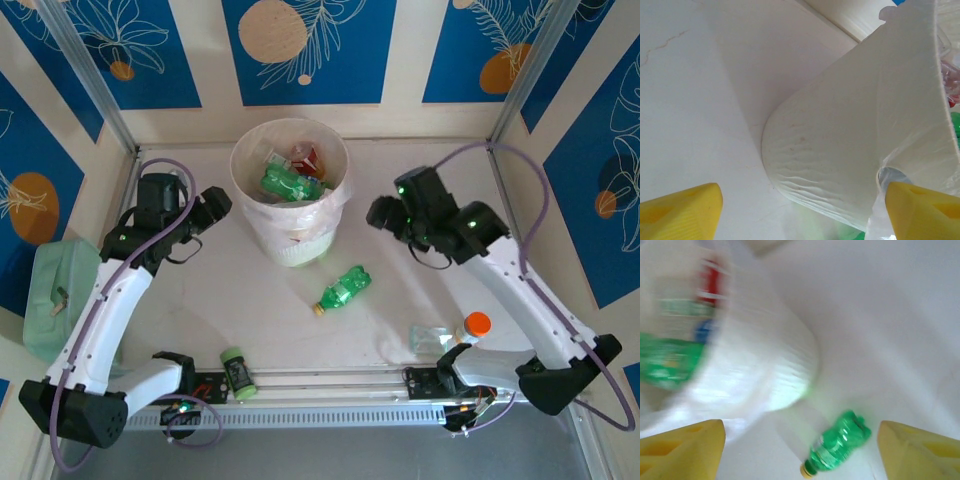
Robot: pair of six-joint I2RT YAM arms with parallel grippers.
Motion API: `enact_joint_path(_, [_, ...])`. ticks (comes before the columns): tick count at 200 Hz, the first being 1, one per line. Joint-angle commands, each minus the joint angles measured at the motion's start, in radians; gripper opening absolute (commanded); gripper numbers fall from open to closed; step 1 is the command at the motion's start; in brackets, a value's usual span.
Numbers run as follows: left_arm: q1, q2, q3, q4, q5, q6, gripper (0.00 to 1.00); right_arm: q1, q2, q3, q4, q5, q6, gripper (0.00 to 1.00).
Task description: Put the plastic bottles in the bin
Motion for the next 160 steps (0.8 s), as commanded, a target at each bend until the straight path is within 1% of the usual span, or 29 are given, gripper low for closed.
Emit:
enact_joint_path(1, [-0.012, -0.018, 0.012, 0.007, 0.014, 0.018, 0.84, -0.003, 0.011, -0.164, 0.12, -0.137, 0.212, 0.79])
enact_joint_path(22, [-0.011, -0.022, 0.012, 0.004, 0.013, 0.022, 0.84, -0.006, 0.04, -0.277, 0.203, -0.222, 0.298, 0.78])
enact_joint_path(36, [-0.012, -0.023, 0.01, 0.003, 0.014, 0.023, 0.84, -0.006, 0.07, -0.333, 0.259, -0.265, 0.348, 0.82])
enact_joint_path(56, [-0.011, -0.025, 0.007, 0.002, 0.018, 0.023, 0.84, -0.002, 0.121, -0.375, 0.315, -0.298, 0.381, 0.87])
enact_joint_path(80, [-0.011, -0.027, 0.011, 0.004, 0.016, 0.031, 0.85, 0.0, 0.186, -0.397, 0.384, -0.344, 0.39, 0.88])
enact_joint_path(127, [-0.011, -0.021, 0.025, 0.006, 0.016, 0.035, 0.85, 0.003, 0.283, -0.431, 0.474, -0.368, 0.406, 0.88])
enact_joint_path(160, [-0.012, -0.021, 0.025, 0.001, 0.017, 0.041, 0.85, 0.01, 0.318, -0.44, 0.472, -0.349, 0.411, 0.88])
